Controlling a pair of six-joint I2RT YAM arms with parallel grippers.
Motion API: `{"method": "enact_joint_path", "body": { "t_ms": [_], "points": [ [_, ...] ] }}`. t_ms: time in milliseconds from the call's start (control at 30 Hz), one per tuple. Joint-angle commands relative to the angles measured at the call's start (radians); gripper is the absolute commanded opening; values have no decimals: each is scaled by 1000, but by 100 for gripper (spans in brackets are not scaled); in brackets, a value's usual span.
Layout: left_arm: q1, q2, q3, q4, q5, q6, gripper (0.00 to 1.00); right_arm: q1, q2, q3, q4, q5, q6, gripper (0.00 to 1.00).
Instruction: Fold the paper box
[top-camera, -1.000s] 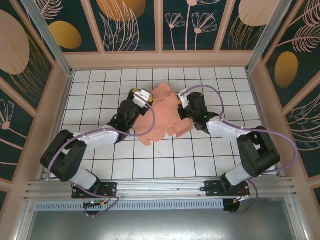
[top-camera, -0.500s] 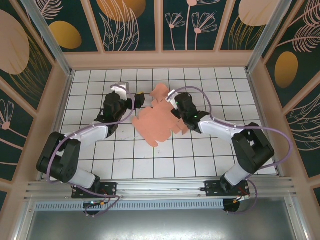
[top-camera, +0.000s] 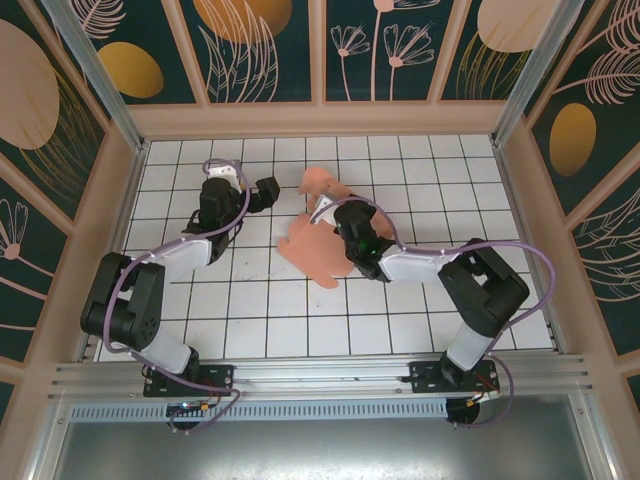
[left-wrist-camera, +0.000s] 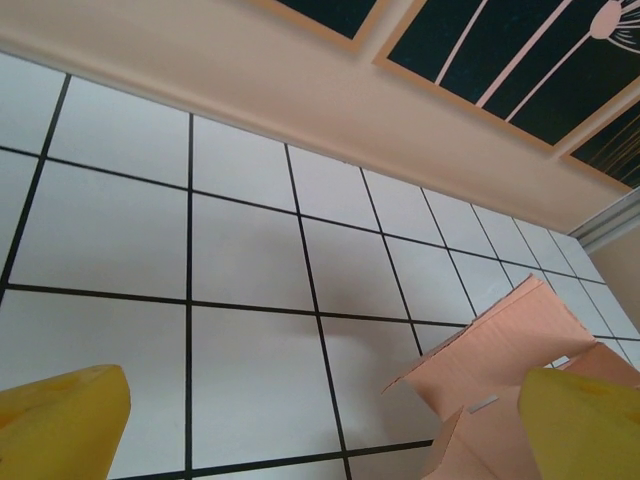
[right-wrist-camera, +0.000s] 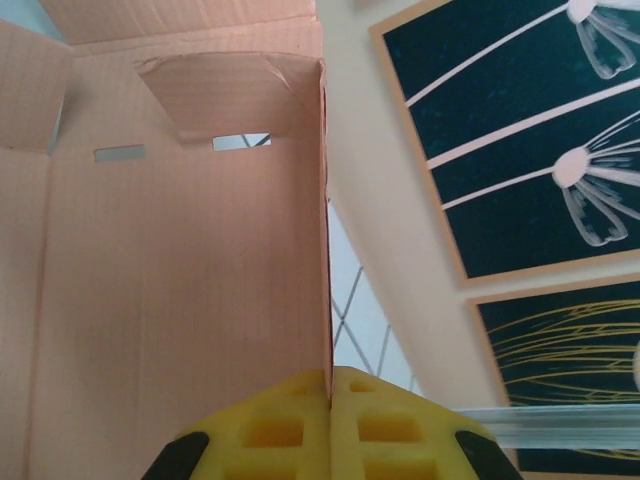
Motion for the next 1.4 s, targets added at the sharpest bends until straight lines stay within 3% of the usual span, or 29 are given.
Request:
{"method": "enact_joint_path", "body": {
  "t_ms": [0, 267, 500, 633, 1000, 1267, 1367],
  "points": [
    [23, 17, 20, -18, 17, -67, 99, 28, 40, -13, 181, 51, -129, 0],
    [91, -8, -28, -27, 30, -85, 99, 139, 140, -31, 339, 59, -232, 0],
    [129, 23, -24, -45, 63, -91, 97, 177, 201, -51, 464, 60, -282, 0],
    [139, 105, 52, -107, 139, -34, 91, 174, 188, -51, 436, 53, -255, 0],
    [137, 382, 333, -312, 398, 104, 62, 171, 149, -31, 319, 11, -165, 0],
    [119, 446, 384, -403, 449, 154, 59, 144, 110, 29, 122, -64, -47, 0],
    [116, 457, 389, -408, 462, 150, 50, 133, 108, 40, 101, -71, -45, 0]
  ]
}}
